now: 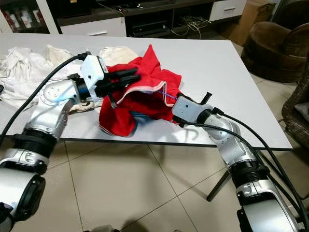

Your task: Hang hanger

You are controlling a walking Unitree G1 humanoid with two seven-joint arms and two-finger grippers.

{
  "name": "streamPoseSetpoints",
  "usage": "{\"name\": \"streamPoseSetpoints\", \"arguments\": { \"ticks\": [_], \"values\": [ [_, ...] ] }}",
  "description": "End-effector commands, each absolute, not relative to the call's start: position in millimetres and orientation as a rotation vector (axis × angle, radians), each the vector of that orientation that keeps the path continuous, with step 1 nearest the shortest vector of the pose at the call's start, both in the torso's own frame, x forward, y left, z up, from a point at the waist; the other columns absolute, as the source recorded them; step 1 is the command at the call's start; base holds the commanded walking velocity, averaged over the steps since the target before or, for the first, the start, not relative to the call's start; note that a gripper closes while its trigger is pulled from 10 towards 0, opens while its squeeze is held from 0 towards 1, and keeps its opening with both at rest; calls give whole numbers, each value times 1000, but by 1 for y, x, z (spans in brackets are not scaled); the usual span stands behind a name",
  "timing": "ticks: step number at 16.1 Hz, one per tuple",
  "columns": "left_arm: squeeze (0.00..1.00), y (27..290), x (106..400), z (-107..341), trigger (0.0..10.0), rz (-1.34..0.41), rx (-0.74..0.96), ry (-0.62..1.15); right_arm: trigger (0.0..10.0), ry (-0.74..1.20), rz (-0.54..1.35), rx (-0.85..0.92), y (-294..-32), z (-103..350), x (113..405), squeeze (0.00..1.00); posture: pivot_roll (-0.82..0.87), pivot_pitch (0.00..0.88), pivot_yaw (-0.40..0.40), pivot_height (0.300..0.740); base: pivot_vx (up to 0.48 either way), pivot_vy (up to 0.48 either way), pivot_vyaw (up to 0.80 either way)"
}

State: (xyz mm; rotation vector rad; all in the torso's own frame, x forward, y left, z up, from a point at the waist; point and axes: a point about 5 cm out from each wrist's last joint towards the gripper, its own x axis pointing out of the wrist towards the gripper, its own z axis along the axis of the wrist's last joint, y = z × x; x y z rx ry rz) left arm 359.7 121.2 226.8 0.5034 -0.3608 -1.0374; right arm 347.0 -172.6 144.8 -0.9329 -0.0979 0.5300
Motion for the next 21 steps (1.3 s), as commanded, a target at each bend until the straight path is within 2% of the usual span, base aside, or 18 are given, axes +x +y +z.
{"name": "streamPoseSetpoints", "arguments": {
  "ticks": [1,2,3,6,7,10,13,15,16,19,21],
  "values": [
    [1000,125,358,223,10000,-1023,527,-352,10000,-117,486,-908,-178,151,348,0,41,0,23,740,0,0,0],
    [773,126,361,229,10000,-963,535,-386,10000,-115,478,-898,-178,150,349,0,41,0,23,740,0,0,0],
    [0,128,363,235,10000,-929,531,-413,10000,-114,470,-889,-177,149,349,0,41,0,24,740,0,0,0],
    [0,139,365,253,10000,-819,480,-508,10000,-110,443,-850,-176,149,351,0,41,0,24,740,0,0,0],
    [0,151,367,261,10000,-759,447,-526,10000,-103,417,-831,-177,149,353,0,41,0,24,740,0,0,0],
    [0,186,368,270,10000,-617,386,-522,10000,-97,342,-791,-184,153,358,0,54,0,24,740,0,0,0],
    [0,205,363,256,10000,-574,352,-471,10000,-105,281,-735,-192,162,362,0,61,0,20,740,0,0,0],
    [0,205,360,242,10000,-597,341,-420,10000,-118,268,-710,-194,166,363,0,63,0,18,740,0,0,0],
    [0,198,356,219,10000,-633,352,-353,10000,-152,241,-660,-196,175,364,0,65,0,17,740,0,0,0],
    [0,177,353,196,10000,-678,309,-307,10000,-209,178,-511,-200,194,368,0,65,0,16,740,0,0,0],
    [0,169,353,188,10000,-692,300,-289,10000,-223,174,-486,-199,199,369,0,61,0,20,740,0,0,0]
  ]
}}
